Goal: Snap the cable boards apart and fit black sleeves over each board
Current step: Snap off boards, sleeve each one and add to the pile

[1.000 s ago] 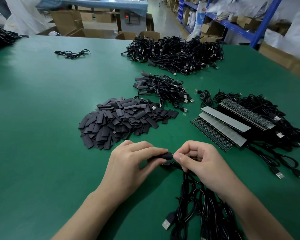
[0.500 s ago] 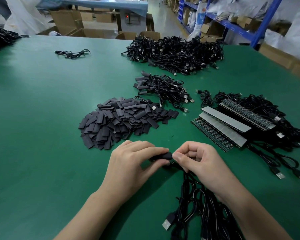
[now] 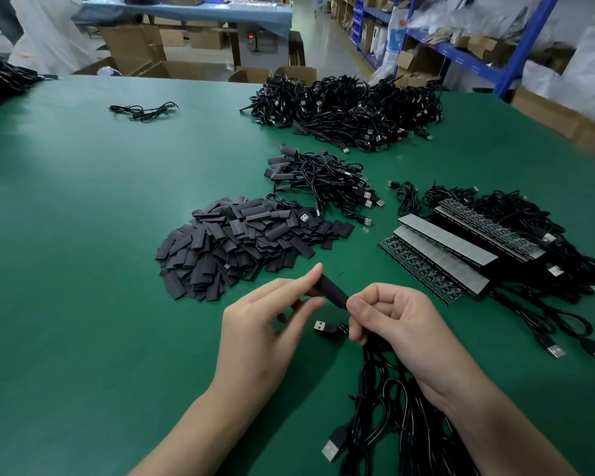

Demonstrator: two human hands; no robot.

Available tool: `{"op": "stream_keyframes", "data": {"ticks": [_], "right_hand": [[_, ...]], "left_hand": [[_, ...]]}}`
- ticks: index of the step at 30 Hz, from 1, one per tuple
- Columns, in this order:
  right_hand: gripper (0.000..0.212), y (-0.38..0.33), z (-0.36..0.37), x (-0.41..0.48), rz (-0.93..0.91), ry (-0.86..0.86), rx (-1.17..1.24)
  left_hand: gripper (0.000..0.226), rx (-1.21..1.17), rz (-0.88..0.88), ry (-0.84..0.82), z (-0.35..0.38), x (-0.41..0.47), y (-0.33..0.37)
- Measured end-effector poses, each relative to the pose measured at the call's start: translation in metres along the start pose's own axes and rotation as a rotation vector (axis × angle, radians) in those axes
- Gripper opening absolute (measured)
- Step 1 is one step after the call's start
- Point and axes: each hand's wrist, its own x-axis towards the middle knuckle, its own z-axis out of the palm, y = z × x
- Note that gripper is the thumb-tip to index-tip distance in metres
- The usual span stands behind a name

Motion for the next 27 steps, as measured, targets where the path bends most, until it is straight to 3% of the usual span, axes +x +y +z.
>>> {"op": "stream_keyframes", "data": {"ticks": [6,10,16,19,27], "right_hand": [[0.013,-0.0015,-0.0013,-0.0011,0.011,0.006,0.028],[0.013,-0.0007,-0.0005,-0.0004,0.009,0.022,0.034],[0.024,-0.0008,0.0020,-0.0002,0.007,0.011,-0.023],[0.014,-0.0010,0.0008,-0.0003,-0.005,-0.007,-0.097],[0.024,0.0043,0.0016,-0.0001,-0.036,-0.017,-0.099]], "left_hand": [[0.042,-0.067,-0.040,-0.043,0.0041,-0.0020,0.0029],[0.035,-0.135,-0.066,-0.005,0.0028,0.0005,0.0052],[0.020,-0.407,-0.319,0.076,0.0031,0.0010,0.0050],[0.022,-0.492,-0.374,0.085,0.0033,0.0022,0.0047],[0.022,-0.406,-0.327,0.054,0.0026,-0.0003,0.0100]]}}
